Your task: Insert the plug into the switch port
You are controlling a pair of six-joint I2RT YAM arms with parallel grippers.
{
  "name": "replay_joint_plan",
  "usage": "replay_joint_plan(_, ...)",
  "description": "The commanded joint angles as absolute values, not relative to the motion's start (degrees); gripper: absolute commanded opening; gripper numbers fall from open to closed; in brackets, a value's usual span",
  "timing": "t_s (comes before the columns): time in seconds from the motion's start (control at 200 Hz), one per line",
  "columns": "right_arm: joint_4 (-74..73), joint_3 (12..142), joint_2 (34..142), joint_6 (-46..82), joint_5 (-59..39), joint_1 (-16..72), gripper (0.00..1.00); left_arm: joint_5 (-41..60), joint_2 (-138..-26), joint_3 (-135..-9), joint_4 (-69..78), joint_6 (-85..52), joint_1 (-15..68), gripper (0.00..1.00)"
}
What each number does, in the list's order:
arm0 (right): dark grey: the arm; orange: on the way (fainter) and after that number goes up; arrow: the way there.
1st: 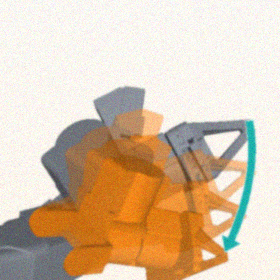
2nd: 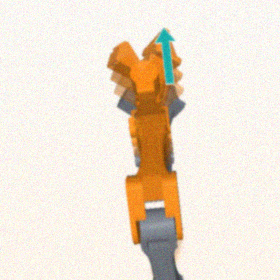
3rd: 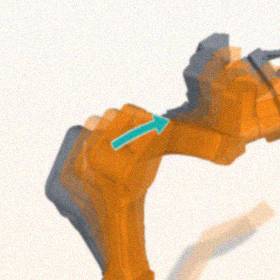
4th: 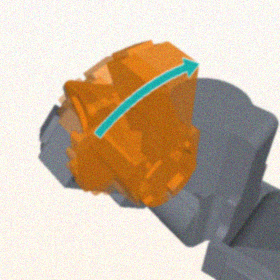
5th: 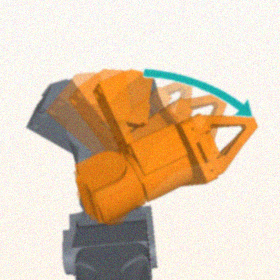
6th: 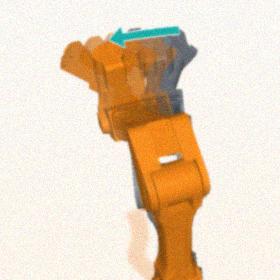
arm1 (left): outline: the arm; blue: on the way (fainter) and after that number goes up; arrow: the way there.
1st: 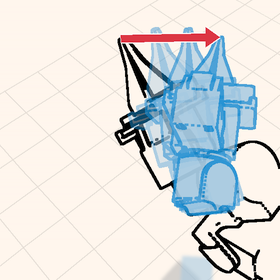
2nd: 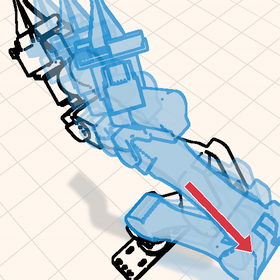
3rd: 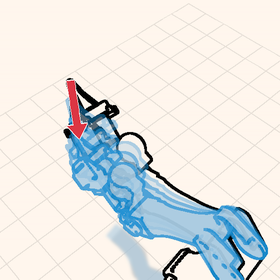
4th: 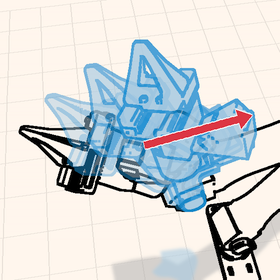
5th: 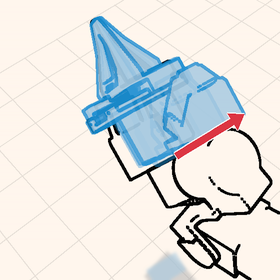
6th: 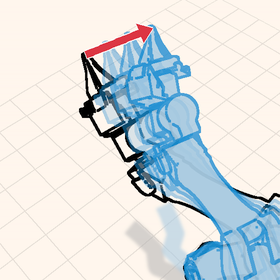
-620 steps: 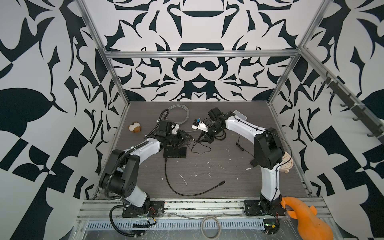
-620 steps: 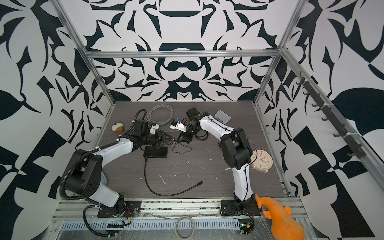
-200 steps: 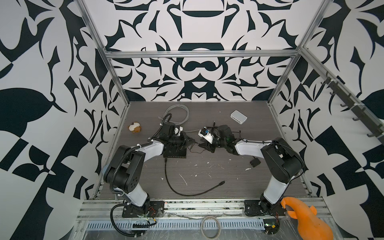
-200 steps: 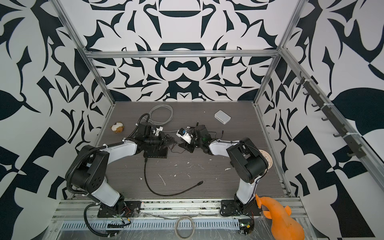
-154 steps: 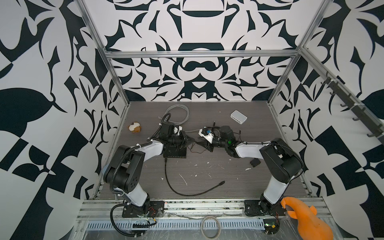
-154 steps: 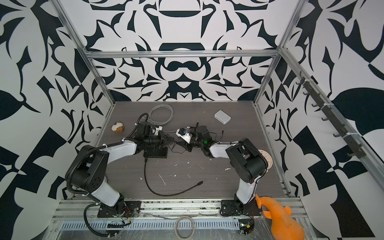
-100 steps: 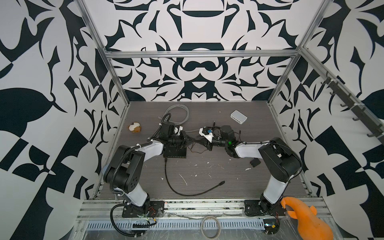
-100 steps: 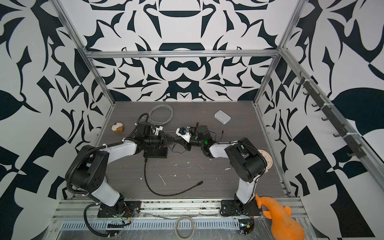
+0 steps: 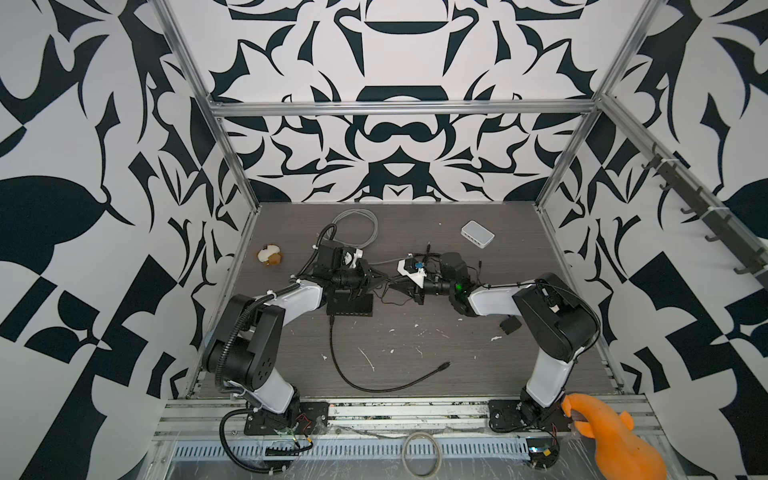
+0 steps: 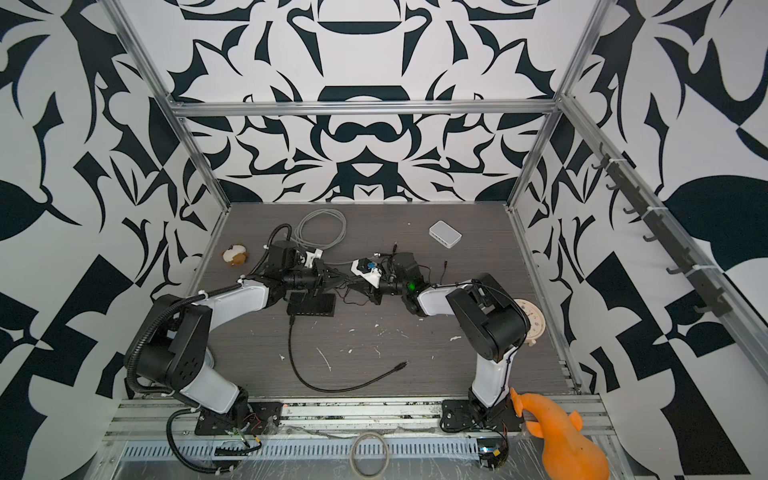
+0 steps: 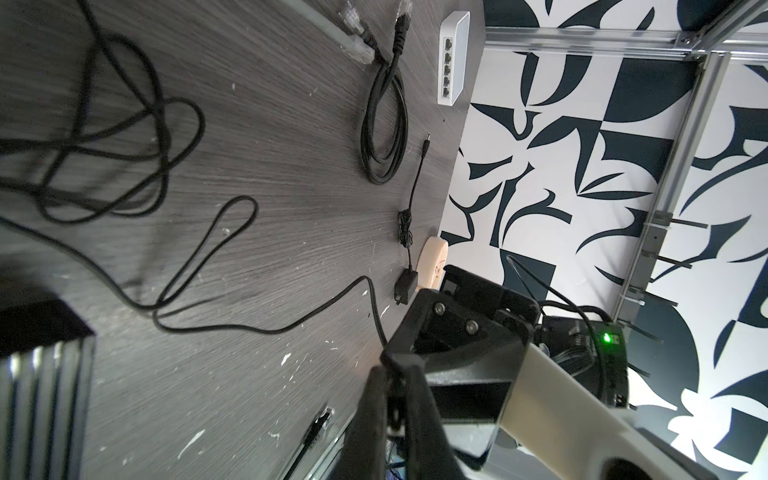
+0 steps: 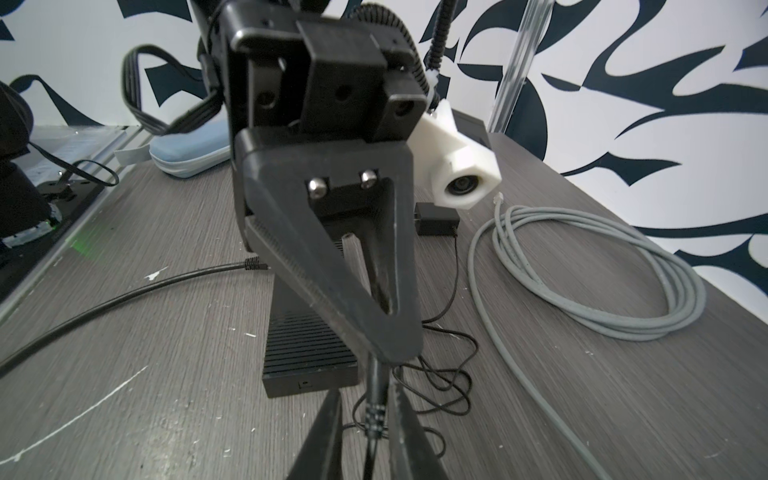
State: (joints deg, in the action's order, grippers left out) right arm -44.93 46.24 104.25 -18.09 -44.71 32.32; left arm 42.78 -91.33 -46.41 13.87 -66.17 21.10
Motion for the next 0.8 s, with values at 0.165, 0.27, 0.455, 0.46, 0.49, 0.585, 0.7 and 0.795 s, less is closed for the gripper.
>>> replay_joint_plan(0.165, -49.36, 47.63, 104.68, -15.62, -46.07, 32.34, 0.15, 44.21, -90.0, -45.35, 13.24, -65.86, 20.86, 0.06)
replay_joint_plan(0.27, -49.94, 47.71, 104.79, -15.16, -46.25, 32.34, 0.15, 44.3, -89.96, -45.55, 13.21, -65.91, 20.86, 0.06)
replay_joint_plan(0.455, -53.2, 47.19, 105.34, -12.99, -46.69, 32.34, 0.17, 44.29, -90.18, -45.35, 13.52, -66.05, 20.84, 0.06)
replay_joint_plan(0.46, -53.36, 47.19, 105.31, -12.91, -46.68, 32.34, 0.17, 44.29, -90.18, -45.4, 13.57, -66.07, 20.88, 0.06)
replay_joint_plan(0.49, -54.05, 47.05, 105.36, -12.57, -46.68, 32.26, 0.17, 44.37, -90.27, -45.35, 13.62, -66.14, 20.87, 0.06)
replay_joint_plan(0.585, -53.78, 47.34, 105.53, -12.46, -46.93, 32.34, 0.16, 44.34, -90.35, -45.43, 13.86, -66.16, 20.9, 0.05)
replay_joint_plan(0.7, -53.13, 47.65, 105.73, -12.55, -47.39, 32.39, 0.08, 44.38, -90.34, -45.44, 13.97, -66.31, 20.87, 0.05)
replay_joint_plan(0.795, -52.2, 47.3, 105.37, -13.23, -47.66, 32.38, 0.02, 44.3, -90.2, -45.28, 13.83, -66.36, 20.87, 0.06)
